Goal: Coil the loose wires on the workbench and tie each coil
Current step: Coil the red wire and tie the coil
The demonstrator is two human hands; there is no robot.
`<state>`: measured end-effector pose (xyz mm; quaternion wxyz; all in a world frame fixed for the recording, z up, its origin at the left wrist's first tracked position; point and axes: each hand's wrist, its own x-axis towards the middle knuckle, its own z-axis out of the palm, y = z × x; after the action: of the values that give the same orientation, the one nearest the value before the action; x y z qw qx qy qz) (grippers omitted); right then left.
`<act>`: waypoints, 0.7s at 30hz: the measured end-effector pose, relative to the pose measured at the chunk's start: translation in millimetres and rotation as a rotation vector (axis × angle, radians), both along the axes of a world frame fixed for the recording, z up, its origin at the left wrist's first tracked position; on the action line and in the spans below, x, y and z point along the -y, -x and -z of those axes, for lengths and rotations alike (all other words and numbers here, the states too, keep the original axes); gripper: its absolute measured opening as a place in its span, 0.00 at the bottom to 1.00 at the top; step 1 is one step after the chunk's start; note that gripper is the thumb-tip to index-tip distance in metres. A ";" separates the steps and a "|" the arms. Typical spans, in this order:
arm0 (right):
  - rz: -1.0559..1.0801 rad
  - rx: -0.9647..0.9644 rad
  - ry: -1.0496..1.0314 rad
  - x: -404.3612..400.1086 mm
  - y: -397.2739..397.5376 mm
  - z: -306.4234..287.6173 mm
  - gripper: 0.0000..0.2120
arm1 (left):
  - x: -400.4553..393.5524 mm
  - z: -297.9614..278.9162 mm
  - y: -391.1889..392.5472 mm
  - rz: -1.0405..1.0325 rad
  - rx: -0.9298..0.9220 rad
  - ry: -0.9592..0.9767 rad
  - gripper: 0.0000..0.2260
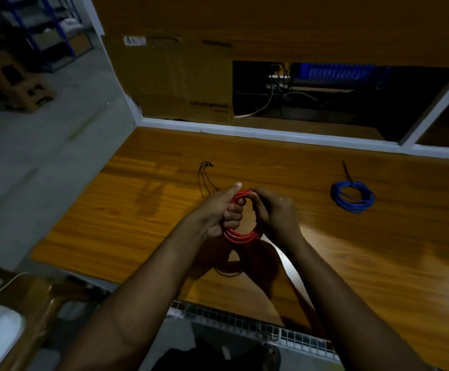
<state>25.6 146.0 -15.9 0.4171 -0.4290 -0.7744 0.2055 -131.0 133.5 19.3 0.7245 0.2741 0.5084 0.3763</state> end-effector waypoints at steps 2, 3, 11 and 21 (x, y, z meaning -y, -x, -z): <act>-0.008 -0.071 0.052 -7.5 11.5 4.9 0.13 | -7.3 3.6 13.4 0.022 0.090 0.041 0.19; -0.006 -0.108 0.103 -9.7 18.2 8.1 0.11 | -10.5 5.7 20.1 0.034 0.122 0.062 0.19; 0.103 -0.185 0.329 -8.2 100.1 22.5 0.11 | -33.7 29.5 94.7 0.120 0.037 0.124 0.24; 0.502 0.042 0.355 -27.1 168.7 24.8 0.12 | -50.2 42.8 191.1 0.126 -0.108 0.031 0.19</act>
<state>-143.1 173.1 -40.7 0.3575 -0.6772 -0.6047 0.2190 -322.1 183.7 -23.5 0.7223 0.3145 0.5342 0.3067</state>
